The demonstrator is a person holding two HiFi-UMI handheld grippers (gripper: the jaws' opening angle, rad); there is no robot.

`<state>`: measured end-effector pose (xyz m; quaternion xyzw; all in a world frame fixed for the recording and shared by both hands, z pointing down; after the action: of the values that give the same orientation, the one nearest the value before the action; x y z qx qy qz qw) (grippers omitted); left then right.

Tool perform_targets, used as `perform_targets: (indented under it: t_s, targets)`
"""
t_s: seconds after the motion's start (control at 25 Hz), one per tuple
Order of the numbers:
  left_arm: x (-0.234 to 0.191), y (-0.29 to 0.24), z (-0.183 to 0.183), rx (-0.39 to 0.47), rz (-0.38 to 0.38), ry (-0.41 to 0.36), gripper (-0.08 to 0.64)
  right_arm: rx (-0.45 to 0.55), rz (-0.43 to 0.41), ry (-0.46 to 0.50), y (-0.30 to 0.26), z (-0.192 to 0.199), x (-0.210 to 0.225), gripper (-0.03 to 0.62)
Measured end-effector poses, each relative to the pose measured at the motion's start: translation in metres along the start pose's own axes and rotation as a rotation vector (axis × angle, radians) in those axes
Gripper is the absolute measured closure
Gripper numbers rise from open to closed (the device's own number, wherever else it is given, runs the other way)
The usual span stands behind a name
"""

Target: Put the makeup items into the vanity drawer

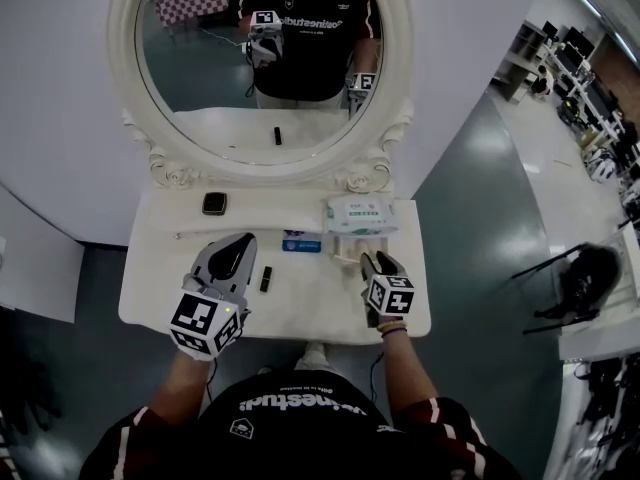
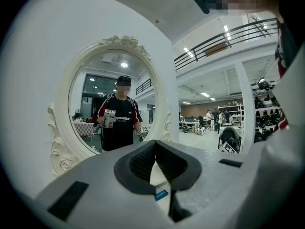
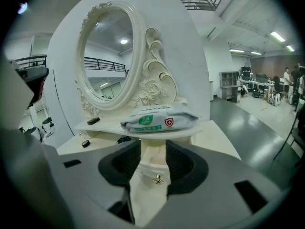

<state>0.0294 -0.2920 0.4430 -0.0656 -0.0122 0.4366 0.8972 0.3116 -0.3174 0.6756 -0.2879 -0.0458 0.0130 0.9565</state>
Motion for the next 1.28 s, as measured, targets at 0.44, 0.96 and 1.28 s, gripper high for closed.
perform_targets:
  t_s: [0.44,0.96,1.28]
  targets:
    - [-0.002,0.026,-0.005,0.045,-0.006,0.013,0.554,0.027,0.026,0.018,0.026,-0.009,-0.009,0.439]
    - [-0.006,0.071,-0.005,0.093,-0.004,0.031,0.555,0.064,0.040,0.052,0.071,-0.015,-0.046,0.439]
    - [-0.006,0.103,-0.006,0.104,0.009,0.026,0.555,0.108,0.040,0.053,0.107,-0.016,-0.077,0.439]
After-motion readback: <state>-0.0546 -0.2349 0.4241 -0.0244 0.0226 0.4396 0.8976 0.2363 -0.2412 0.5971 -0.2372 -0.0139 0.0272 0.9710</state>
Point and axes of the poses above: the fingertips, and each gripper's own axes: y backward along the fingers, x to its right, z out of its underside, the point moved 2 cm from there along y, backward along the fingers, and after that the axes turned 13 degrees about z, right-handed, at the moved point
